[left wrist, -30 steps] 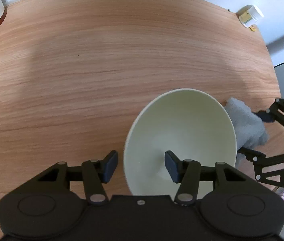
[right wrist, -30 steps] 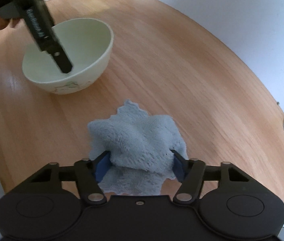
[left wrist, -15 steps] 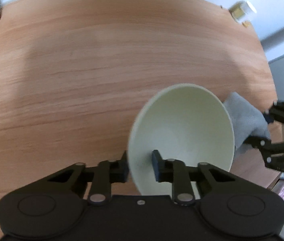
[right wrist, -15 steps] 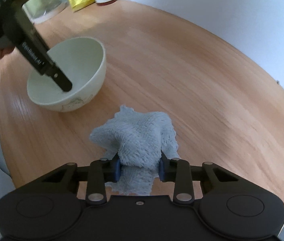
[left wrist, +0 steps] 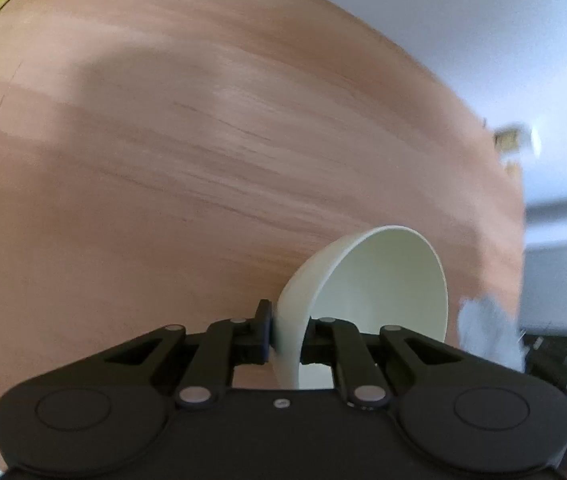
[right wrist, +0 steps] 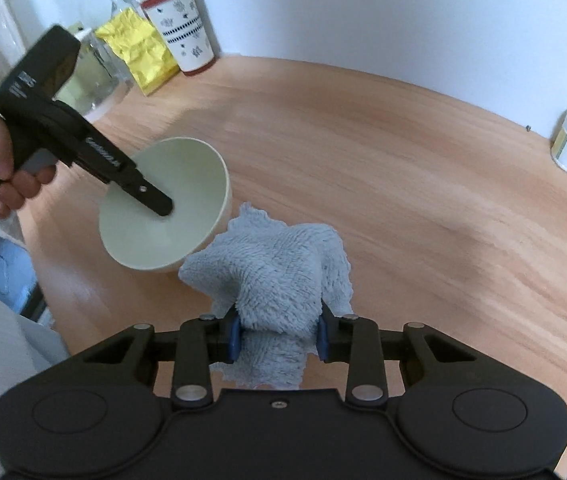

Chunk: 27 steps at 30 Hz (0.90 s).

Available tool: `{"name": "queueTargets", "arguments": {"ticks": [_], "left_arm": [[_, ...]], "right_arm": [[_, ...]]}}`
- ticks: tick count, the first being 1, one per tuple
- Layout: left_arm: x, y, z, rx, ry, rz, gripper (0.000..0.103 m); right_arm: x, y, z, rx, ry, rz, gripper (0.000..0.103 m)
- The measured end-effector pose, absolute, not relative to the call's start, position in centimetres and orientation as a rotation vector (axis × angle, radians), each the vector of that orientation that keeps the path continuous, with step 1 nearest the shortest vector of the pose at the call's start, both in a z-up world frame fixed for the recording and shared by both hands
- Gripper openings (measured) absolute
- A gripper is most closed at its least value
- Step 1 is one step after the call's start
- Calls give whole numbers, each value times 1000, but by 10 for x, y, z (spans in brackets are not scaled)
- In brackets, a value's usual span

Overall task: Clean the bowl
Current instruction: 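Grip the cream bowl rim with the left tool and lift it above the towel, then rub the towel in the right tool on the bowl bottom while the left tool holds the bowl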

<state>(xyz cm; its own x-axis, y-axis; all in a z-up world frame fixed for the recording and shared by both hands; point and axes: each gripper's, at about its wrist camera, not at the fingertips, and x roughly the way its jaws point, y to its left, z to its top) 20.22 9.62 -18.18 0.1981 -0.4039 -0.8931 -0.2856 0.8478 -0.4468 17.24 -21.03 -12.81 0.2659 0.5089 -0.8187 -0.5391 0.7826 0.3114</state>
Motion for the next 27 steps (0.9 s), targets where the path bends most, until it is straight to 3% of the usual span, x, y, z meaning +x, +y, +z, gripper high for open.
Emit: {"name": "queueTargets", "arguments": {"ticks": [5,15,27], "left_arm": [[189,110,-178,-824,1331,-37,11],[179,97,-151,-914,1204,-74,12],[159,85,-122,-805,1169,-167,12]], "right_arm": [[159,-218,-110,20,1059,746,38],[136,-191,-90,72,1008,887,38],[134,-156,-93,39,961,898,38]]}}
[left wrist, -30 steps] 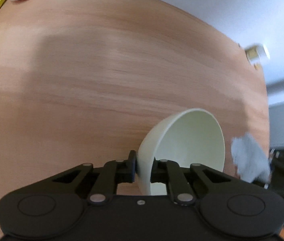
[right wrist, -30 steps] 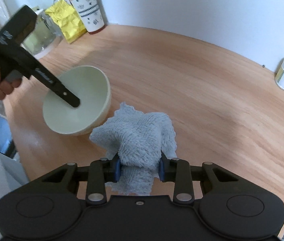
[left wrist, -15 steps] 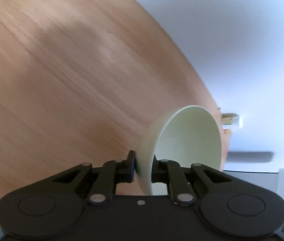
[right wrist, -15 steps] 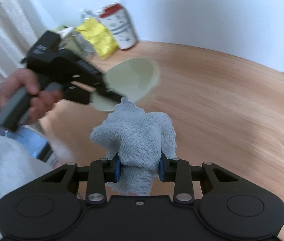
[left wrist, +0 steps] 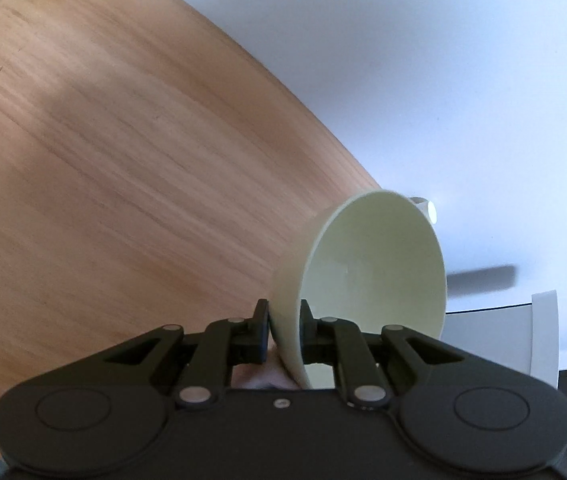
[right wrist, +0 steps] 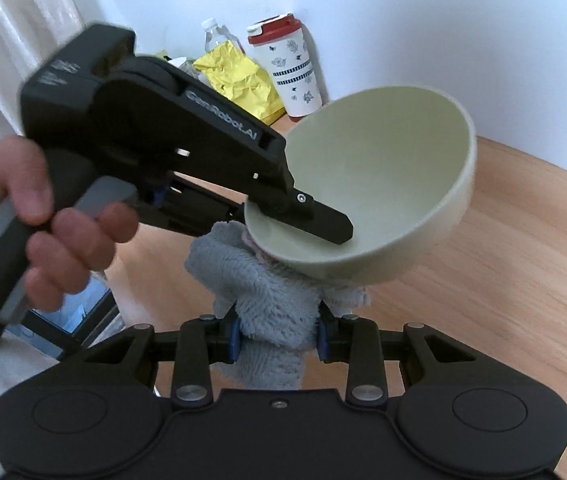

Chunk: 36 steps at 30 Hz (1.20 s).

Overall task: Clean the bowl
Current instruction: 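Rub the towel in the right tool on the bowl bottom while the left tool holds the bowl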

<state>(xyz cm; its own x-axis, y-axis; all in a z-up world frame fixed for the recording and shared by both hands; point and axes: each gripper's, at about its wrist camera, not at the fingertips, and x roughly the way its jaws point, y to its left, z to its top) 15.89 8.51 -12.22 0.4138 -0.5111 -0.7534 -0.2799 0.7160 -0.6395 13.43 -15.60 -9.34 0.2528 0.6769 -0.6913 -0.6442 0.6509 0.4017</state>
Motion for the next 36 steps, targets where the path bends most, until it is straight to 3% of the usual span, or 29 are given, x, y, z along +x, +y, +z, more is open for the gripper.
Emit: {"name": "queueTargets", "arguments": {"ticks": [8,21,36], "left_arm": [[160,77,-116,-695,1160,-133,13],[157,86,-117,-749,1186,-114,14],[153,79,-103,-680,1209,-193,15]], "right_arm": [[130,-159,-96,45,969,865,38],[117,-195,-67,-27,969,806,38],[140,-149,-93,-225,945,817,38]]}}
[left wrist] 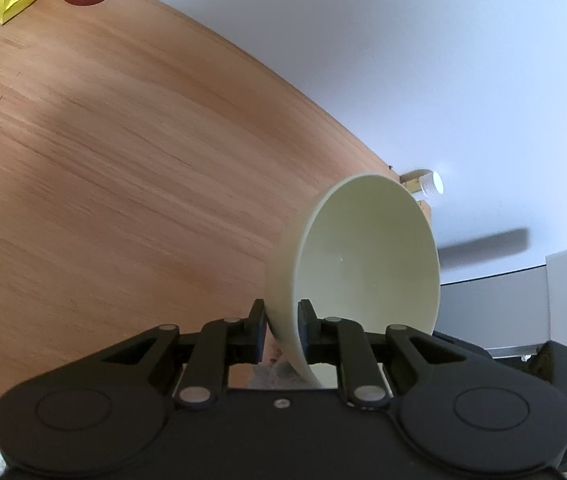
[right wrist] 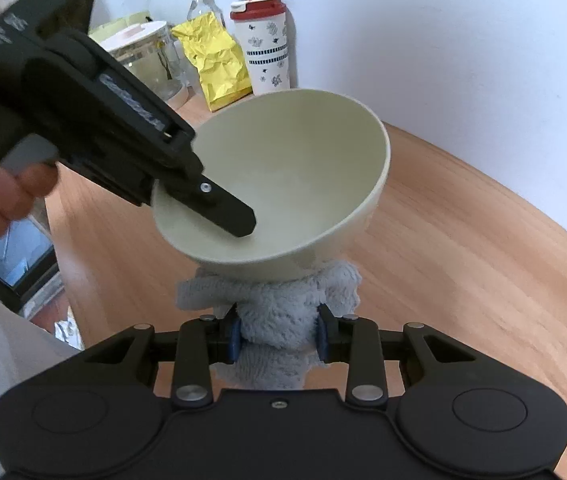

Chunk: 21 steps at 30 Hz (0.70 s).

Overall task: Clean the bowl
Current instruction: 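Rub the towel in the right tool on the bowl bottom while the left tool holds the bowl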

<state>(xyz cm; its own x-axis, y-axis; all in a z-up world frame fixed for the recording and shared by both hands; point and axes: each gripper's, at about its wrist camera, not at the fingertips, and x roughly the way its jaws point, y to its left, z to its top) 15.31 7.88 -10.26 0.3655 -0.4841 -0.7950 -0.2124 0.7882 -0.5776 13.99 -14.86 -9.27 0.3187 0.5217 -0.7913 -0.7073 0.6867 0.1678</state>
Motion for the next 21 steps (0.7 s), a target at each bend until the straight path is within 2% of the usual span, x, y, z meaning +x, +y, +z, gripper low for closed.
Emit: {"name": "queueTargets", "arguments": {"ticks": [21], "left_arm": [[155,79,-113,-558,1290,-247,17]], "right_arm": [[125,-157,-71,-485,897,858,38]]}}
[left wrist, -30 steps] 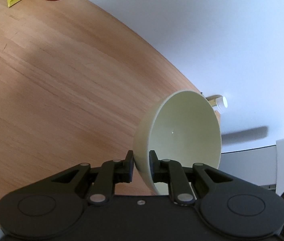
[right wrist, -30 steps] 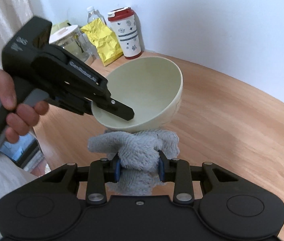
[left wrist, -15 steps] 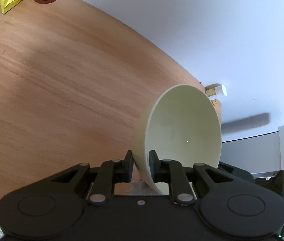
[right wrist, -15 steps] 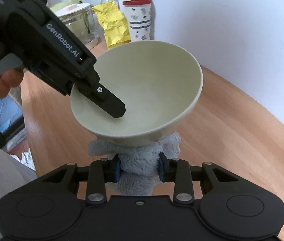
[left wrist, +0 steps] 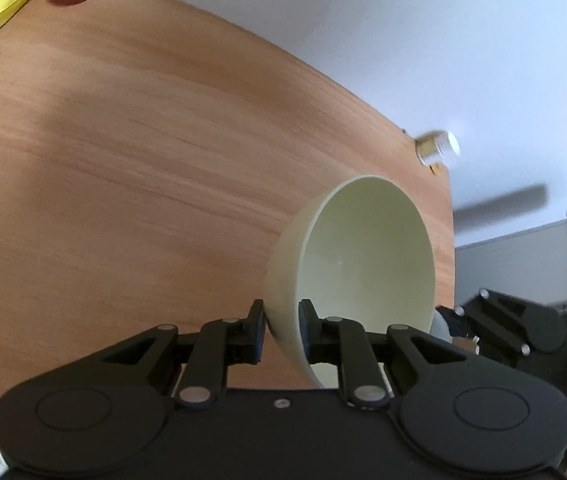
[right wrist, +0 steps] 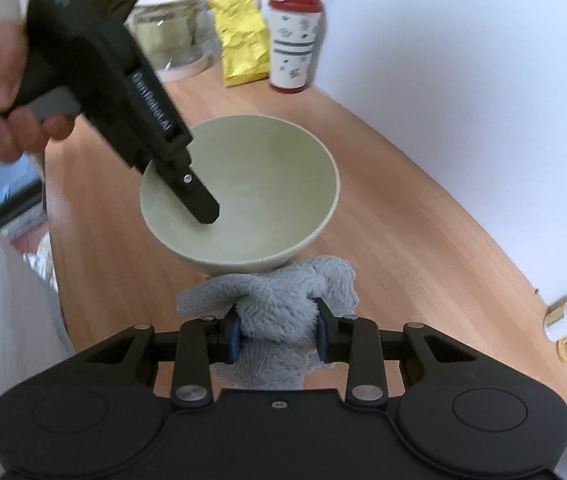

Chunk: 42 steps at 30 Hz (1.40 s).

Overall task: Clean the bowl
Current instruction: 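Rub the towel in the right tool on the bowl bottom while the left tool holds the bowl, then roll the right tool and wipe the bowl's outer wall with the towel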

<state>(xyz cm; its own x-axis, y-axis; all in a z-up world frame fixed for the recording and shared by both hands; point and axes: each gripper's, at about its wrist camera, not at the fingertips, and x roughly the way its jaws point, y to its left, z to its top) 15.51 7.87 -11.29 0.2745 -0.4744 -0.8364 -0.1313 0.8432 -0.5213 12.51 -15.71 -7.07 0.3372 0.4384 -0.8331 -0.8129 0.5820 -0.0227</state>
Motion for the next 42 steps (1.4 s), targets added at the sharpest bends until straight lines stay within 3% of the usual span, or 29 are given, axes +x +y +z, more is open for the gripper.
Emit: {"name": "queueTargets", "arguments": {"ticks": [14,30,42], "left_arm": [[149,80,-110,-533,1305,-298,17],[164,68,-127,-515,1323,-320,17],[163,78,-126,-550,1311,-355,17]], "right_arm": [[134,-129,-105,-494,917,926,38],[124,-143,-73,-569,879,905,37],[122,-145,-82,-567,881,931,37]]}}
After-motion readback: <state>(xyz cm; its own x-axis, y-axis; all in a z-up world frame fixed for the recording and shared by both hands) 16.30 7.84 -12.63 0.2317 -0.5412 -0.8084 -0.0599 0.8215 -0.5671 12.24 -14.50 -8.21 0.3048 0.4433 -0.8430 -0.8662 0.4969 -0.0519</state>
